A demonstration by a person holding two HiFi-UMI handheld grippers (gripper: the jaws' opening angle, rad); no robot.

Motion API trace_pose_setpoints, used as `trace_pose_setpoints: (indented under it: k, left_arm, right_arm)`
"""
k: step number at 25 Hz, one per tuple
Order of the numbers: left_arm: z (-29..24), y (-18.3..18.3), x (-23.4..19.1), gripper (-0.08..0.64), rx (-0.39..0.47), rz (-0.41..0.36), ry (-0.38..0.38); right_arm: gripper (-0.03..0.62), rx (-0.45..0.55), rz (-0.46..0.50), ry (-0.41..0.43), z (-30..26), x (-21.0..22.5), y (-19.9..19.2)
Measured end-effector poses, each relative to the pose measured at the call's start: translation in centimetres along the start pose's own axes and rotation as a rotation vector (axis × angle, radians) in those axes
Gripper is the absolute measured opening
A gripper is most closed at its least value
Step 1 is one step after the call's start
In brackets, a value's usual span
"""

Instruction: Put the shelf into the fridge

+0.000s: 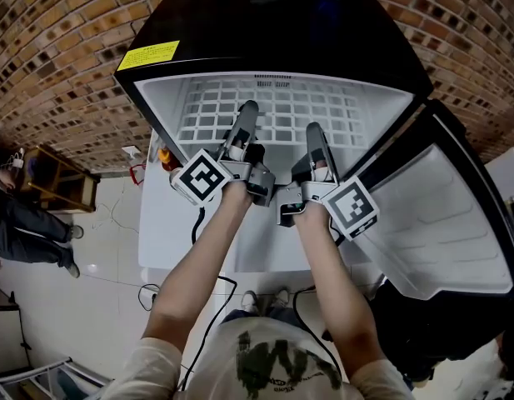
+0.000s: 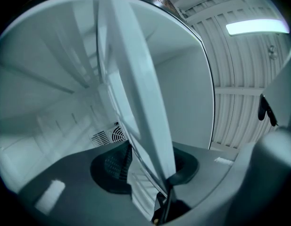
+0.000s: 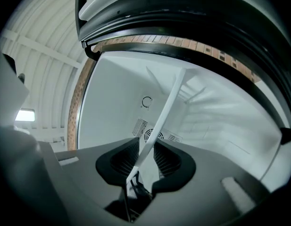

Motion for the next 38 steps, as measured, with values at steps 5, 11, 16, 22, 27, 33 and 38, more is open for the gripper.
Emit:
trace_pose_setpoints:
  k: [5, 11, 16, 22, 27, 33, 38]
  left_arm:
    - [-0.2, -0.1, -0.2, 0.132, 0.008, 0.016, -0.006]
    - [-0.1, 0.3, -0.4, 0.132, -0.002, -0.046, 0.026]
    - [0.0, -0.3, -0.3, 0.144, 0.013, 0.073, -0.046]
    - [2.3, -1.2, 0.1, 0.155, 0.036, 0.085, -0.091]
    - [5.1, -2.1, 0.9, 0.098, 0.012, 0.018, -0.062]
    - [8.6, -3.0, 3.4, 0.029, -0.034, -0.137, -0.058]
    - [11.1, -3.3, 6.8, 0.0, -0.062, -0.281, -0.071]
  right_arm:
    - [0.097, -0.019, -0.009, -0.125, 0.7, 0.9, -0.1]
    - [0.097, -0.026, -0.004, -0.114, 0.6, 0.8, 0.0]
    - [0.109, -0.041, 0.008, -0.089, 0.6, 0.7, 0.0]
    - [0.11, -0.041, 0.025, -0.063, 2.0, 0.0, 0.1]
    - [0.089, -0.036, 0.045, -0.031, 4.1, -0.6, -0.5]
    - [0.048, -0.053, 0.196, 0.041, 6.7, -3.3, -1.4]
    - [0.037, -0.086, 0.26, 0.065, 9.6, -4.6, -3.0]
Point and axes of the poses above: the fingertips, and each gripper's own axes: z backward along the fingers, x to its right, y out of its top, the point moved 6 cm from there along z, backward along the fingers
